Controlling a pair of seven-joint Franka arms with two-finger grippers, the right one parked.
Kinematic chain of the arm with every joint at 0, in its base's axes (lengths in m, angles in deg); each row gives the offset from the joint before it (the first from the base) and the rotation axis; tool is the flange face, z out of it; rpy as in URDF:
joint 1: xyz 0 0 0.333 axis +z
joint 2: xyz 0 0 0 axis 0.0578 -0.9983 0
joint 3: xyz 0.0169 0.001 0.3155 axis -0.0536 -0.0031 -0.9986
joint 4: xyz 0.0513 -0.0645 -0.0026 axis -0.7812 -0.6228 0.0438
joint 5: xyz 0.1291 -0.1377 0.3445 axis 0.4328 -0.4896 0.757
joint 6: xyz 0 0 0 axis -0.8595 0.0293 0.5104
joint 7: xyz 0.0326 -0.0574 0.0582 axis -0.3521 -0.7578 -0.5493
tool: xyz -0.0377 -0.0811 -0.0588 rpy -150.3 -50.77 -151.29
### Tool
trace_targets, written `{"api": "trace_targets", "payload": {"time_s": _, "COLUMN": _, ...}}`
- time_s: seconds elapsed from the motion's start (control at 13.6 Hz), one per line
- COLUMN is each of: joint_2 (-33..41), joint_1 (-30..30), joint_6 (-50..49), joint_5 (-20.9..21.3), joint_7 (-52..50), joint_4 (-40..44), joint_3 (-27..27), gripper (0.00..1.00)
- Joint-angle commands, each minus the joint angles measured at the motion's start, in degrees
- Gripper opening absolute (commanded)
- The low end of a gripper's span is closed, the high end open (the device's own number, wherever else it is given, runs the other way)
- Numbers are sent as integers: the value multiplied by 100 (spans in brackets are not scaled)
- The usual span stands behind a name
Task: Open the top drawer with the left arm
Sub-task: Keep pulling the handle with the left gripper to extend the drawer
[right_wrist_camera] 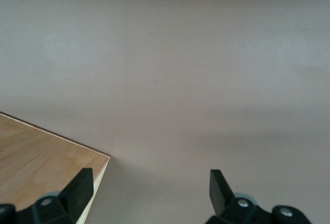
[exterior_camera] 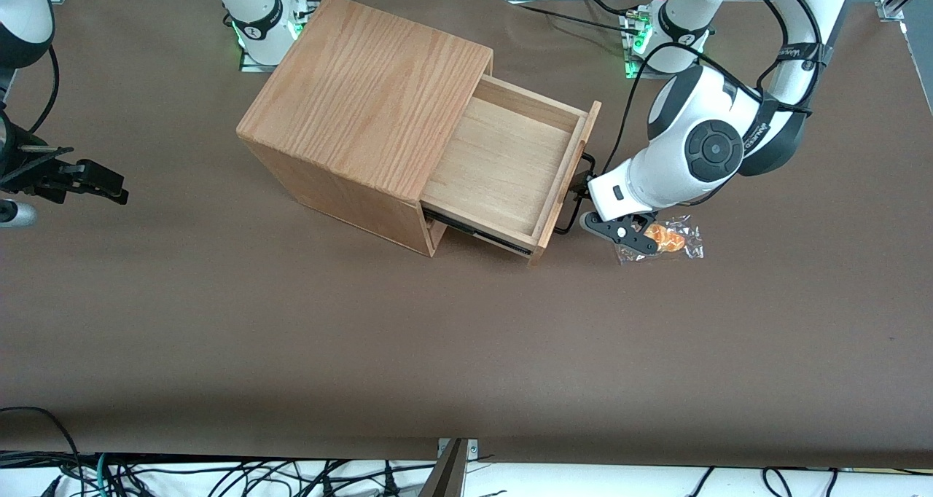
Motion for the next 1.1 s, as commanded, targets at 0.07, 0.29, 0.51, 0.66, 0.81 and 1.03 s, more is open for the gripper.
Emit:
{"api": "trace_targets", "payload": {"time_s": 0.07, "joint_2": 185, "joint_1": 36, "joint_6": -61, "joint_5": 97, "joint_7": 139, "joint_4": -152, "joint_3": -65, "gripper": 100}}
{"api": "trace_targets", "payload": {"time_s": 0.29, "joint_2": 167, "joint_1": -16, "joint_6": -53, "joint_5": 89, "joint_7": 121, "joint_4": -152, "joint_3": -65, "gripper": 100}}
{"api": "trace_targets", "payload": {"time_s": 0.51, "joint_2": 167, "joint_1": -51, "joint_6": -53, "joint_5": 54, "joint_7": 77, "joint_4": -135, "joint_3": -56, "gripper": 100}}
{"api": "trace_targets", "payload": {"time_s": 0.66, "joint_2": 194, "joint_1": -51, "joint_6": -61, "joint_5": -323, "joint_7": 86, "joint_4": -91, "joint_3": -48, "gripper": 100}}
{"api": "trace_targets", "payload": {"time_s": 0.81, "joint_2": 281, "joint_1": -51, "joint_6": -332, "joint_5": -386, "joint_7": 60, "joint_4": 84, "joint_3": -47, "gripper": 100}}
{"api": "trace_targets", "payload": {"time_s": 1.03, "joint_2": 387, "joint_1": -51, "joint_6": -1175, "joint_5": -316, "joint_7": 51, "joint_4": 637, "joint_3": -56, "gripper": 100}}
